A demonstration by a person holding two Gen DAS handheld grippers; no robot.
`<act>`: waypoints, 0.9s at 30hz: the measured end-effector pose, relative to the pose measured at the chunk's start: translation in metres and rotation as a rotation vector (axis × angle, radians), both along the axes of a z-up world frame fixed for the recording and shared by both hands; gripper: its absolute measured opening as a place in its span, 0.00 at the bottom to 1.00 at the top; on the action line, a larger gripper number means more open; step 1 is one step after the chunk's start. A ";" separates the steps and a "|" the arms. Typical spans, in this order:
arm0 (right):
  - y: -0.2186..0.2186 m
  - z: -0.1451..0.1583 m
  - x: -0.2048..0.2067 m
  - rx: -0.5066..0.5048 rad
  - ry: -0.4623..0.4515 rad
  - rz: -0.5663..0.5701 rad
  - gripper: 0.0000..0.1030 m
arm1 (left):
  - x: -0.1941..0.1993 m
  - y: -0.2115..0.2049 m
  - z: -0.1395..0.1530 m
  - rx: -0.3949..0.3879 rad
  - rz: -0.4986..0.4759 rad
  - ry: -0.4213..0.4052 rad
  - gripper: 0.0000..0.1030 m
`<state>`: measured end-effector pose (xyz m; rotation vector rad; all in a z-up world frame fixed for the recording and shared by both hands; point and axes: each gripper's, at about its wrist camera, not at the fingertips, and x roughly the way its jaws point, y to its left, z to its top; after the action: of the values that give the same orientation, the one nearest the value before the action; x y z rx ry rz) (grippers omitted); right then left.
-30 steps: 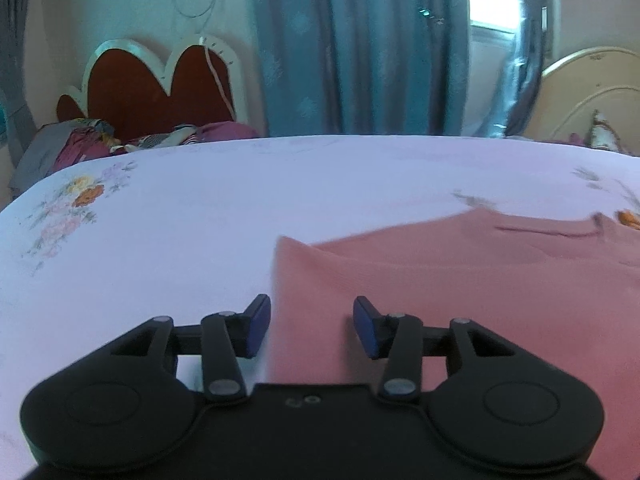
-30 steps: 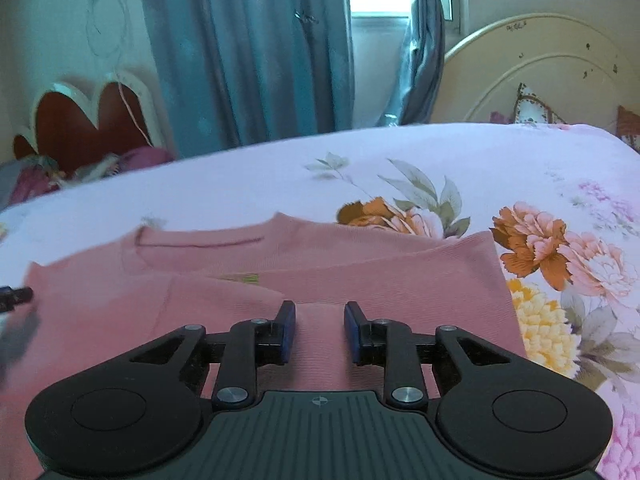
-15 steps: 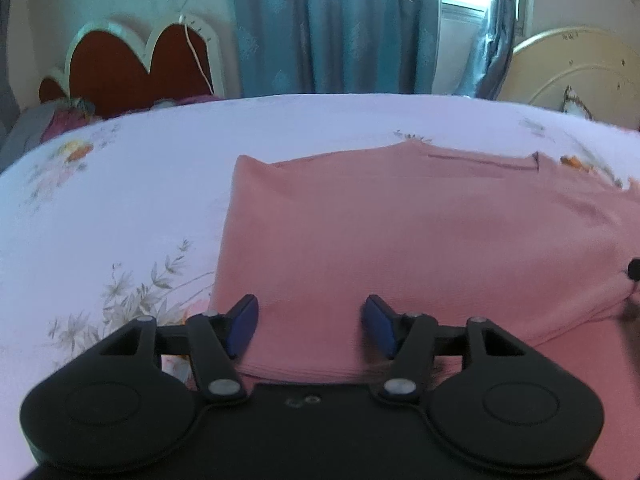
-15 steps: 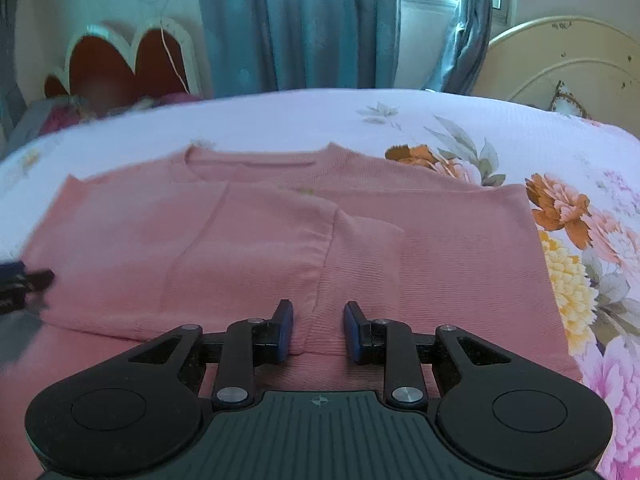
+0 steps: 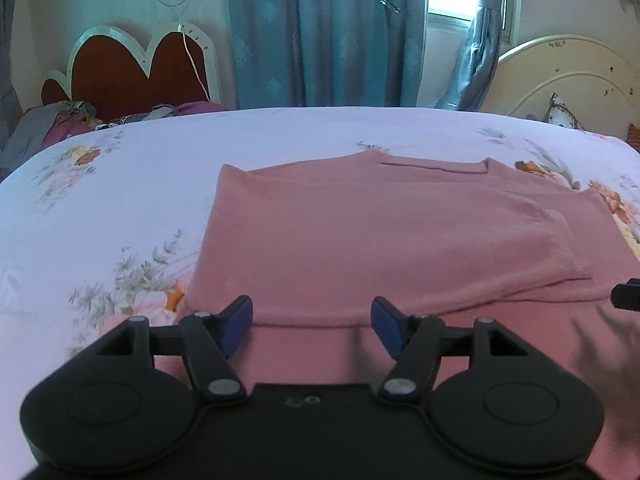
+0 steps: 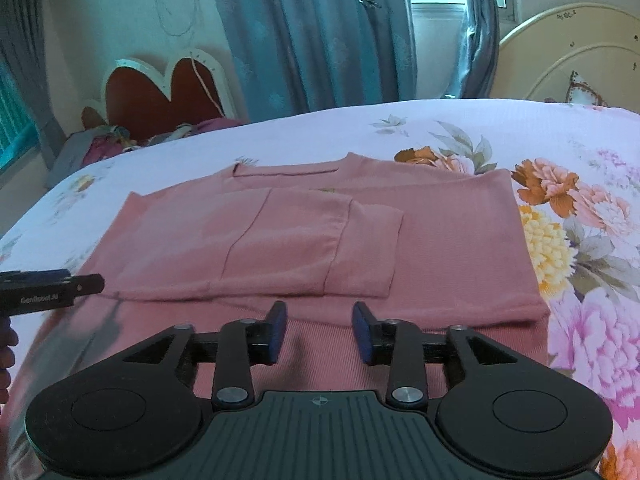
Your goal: Fold small clothes
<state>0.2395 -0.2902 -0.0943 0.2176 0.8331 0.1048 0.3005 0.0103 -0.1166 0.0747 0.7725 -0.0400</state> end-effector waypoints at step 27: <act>0.041 0.023 -0.142 -0.068 0.036 -0.091 0.41 | -0.127 0.031 -0.001 -0.017 -0.100 0.047 0.63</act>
<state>0.0976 -0.2490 -0.0708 0.1938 0.8602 -0.0125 0.1731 0.0415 -0.1177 0.0965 0.8151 -0.1437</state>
